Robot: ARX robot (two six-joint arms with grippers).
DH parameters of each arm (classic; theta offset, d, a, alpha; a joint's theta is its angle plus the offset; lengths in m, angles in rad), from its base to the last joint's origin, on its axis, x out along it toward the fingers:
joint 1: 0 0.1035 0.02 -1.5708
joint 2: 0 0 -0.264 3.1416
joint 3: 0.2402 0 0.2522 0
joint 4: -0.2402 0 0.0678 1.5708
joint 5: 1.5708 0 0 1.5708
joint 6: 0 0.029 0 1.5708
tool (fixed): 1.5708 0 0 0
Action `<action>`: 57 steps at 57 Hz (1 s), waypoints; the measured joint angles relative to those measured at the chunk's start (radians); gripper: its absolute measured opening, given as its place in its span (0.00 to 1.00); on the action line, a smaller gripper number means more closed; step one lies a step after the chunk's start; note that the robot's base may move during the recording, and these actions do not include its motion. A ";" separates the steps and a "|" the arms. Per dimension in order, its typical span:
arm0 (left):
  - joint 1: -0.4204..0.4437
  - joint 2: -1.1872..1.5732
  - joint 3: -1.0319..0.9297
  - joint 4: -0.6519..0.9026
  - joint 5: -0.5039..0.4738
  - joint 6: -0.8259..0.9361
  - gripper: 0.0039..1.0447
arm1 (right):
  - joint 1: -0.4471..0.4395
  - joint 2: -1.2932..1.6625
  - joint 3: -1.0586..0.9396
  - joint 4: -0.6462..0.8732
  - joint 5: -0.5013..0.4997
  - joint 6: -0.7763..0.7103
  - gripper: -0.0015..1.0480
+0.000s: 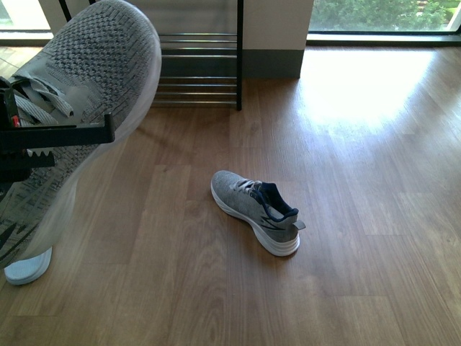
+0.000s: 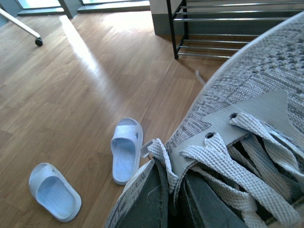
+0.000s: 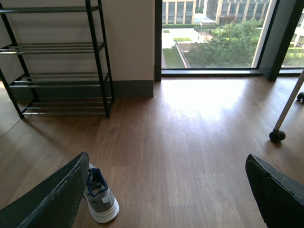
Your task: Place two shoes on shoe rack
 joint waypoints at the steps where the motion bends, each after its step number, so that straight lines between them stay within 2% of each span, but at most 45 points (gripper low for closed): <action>1: 0.001 0.000 -0.002 0.000 -0.001 0.000 0.01 | 0.000 0.000 0.000 0.000 0.000 0.000 0.91; 57: -0.003 0.001 -0.010 0.000 0.002 0.006 0.01 | 0.000 0.000 0.000 0.000 0.002 0.000 0.91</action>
